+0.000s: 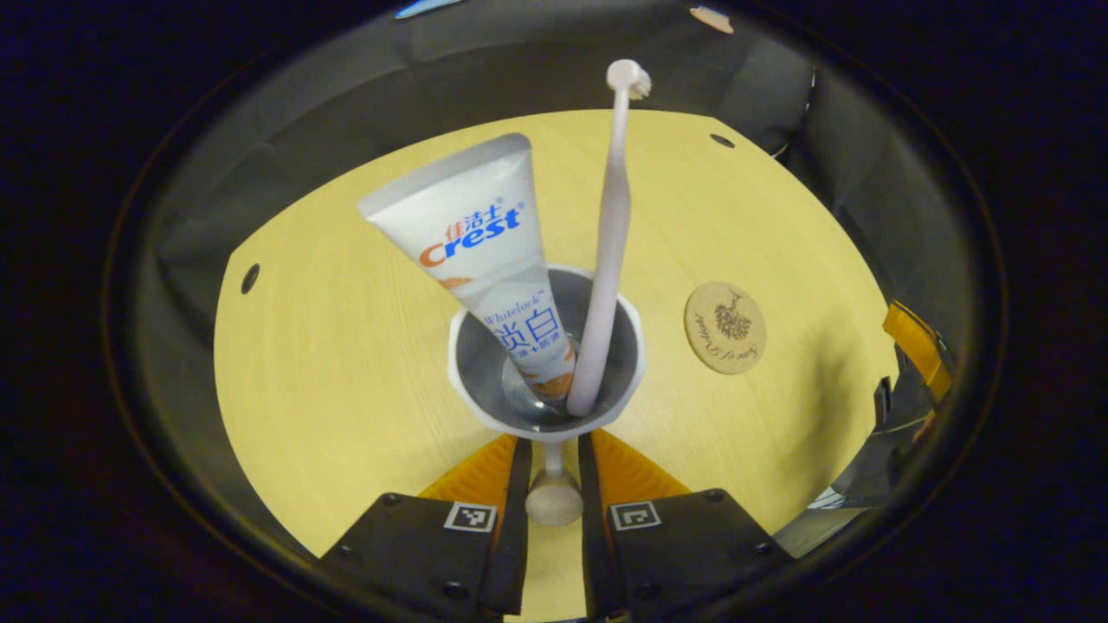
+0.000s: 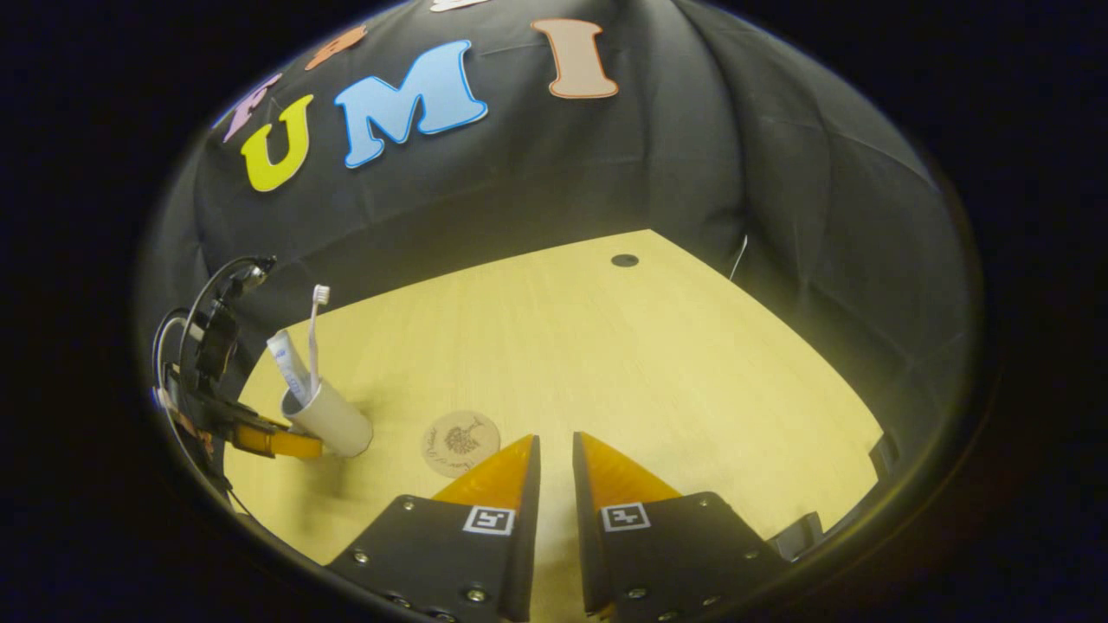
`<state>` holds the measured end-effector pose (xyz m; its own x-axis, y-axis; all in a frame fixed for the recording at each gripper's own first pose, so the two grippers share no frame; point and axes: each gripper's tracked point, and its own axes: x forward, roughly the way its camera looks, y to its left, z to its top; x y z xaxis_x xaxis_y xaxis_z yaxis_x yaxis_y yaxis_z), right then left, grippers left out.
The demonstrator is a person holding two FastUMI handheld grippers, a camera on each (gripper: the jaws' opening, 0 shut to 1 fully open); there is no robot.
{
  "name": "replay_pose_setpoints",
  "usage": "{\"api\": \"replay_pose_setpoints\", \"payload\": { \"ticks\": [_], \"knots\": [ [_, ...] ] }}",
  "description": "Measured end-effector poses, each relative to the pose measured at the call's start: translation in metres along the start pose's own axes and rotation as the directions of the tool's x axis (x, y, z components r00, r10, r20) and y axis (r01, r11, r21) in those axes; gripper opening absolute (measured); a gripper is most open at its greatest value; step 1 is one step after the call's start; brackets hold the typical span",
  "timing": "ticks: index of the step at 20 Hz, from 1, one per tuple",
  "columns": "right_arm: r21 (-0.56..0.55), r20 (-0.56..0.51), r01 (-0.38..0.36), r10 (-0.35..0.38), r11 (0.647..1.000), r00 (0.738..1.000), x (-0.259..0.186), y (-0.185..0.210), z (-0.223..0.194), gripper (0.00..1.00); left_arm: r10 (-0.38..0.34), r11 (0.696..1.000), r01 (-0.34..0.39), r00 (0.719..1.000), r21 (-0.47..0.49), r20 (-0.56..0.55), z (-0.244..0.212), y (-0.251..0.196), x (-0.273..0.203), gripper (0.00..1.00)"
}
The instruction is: Put the toothbrush and toothpaste on the desktop into the cup, then pick up the cup and place it on the coaster on the desktop.
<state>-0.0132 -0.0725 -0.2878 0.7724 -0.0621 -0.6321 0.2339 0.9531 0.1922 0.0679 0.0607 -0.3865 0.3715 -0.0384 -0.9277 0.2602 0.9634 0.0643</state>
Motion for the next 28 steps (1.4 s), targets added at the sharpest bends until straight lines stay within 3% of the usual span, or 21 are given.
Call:
{"api": "replay_pose_setpoints", "payload": {
  "ticks": [1, 2, 8, 16, 28],
  "knots": [
    [0.001, -0.003, -0.002, 0.002, 1.0, 1.0, 0.0, 0.0, -0.001, 0.22, 0.001, 1.0, -0.001, 1.0, 0.008, 0.023, 0.006, -0.002, -0.001, 0.33],
    [0.0, -0.005, -0.002, 0.002, 1.0, 1.0, 0.0, 0.0, -0.002, 0.22, 0.0, 1.0, 0.0, 0.999, 0.017, 0.032, 0.01, -0.007, -0.001, 0.26],
    [-0.001, 0.005, 0.01, -0.01, 1.0, 1.0, -0.004, -0.005, -0.001, 0.22, -0.07, 0.996, 0.069, 0.997, 0.054, 0.018, 0.016, -0.057, 0.007, 0.27],
    [0.066, 0.012, 0.075, -0.076, 0.995, 0.997, -0.017, -0.035, -0.004, 0.22, -0.152, 0.973, 0.144, 0.988, 0.181, 0.029, 0.045, -0.137, 0.009, 0.27],
    [0.11, -0.005, 0.121, -0.121, 0.987, 0.993, -0.023, -0.053, -0.005, 0.22, -0.114, 0.972, 0.108, 0.993, 0.207, 0.016, 0.047, -0.147, 0.027, 0.27]
  ]
}}
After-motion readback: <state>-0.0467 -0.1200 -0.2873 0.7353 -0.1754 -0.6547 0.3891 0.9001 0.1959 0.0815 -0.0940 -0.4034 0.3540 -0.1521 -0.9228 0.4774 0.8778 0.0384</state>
